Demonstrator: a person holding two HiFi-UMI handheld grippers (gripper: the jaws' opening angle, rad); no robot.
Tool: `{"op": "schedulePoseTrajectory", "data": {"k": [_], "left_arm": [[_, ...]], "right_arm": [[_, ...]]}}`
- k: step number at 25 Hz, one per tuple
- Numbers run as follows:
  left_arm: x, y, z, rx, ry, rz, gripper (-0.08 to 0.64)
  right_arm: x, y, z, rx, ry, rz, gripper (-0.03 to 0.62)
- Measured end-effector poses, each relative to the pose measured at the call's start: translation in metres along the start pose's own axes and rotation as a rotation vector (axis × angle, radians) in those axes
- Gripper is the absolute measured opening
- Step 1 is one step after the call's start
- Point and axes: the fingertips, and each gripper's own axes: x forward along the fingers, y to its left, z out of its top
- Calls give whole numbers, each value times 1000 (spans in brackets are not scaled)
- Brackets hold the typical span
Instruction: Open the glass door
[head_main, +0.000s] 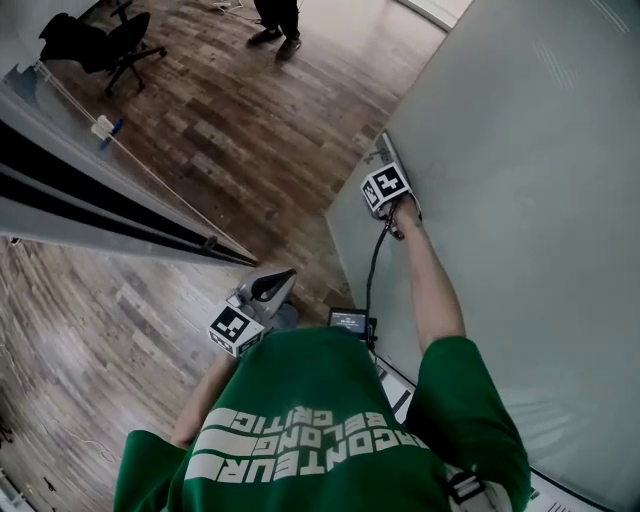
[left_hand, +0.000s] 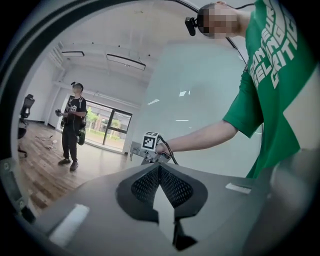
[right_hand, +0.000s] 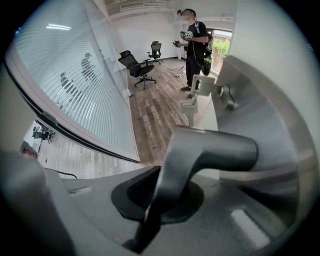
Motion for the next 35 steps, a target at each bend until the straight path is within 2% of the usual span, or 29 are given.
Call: {"op": "schedulePoseTrajectory", "data": {"k": [13,16,23,35], "left_arm": [[61,13,7,27,72,-171,12],[70,17,2,33,85,-171,12],[113,23,18,34,64,-162,12],[195,13,29,65,64,-232,12]], "right_arm": [[-5,-125,-17,156,-33,-56,-6],[-4,-151,-28,191,-31,-63,-6],[-13,-215,-56,290,-35,-86,-6],[-21,-302,-100,427,-43,-118,-6]]}}
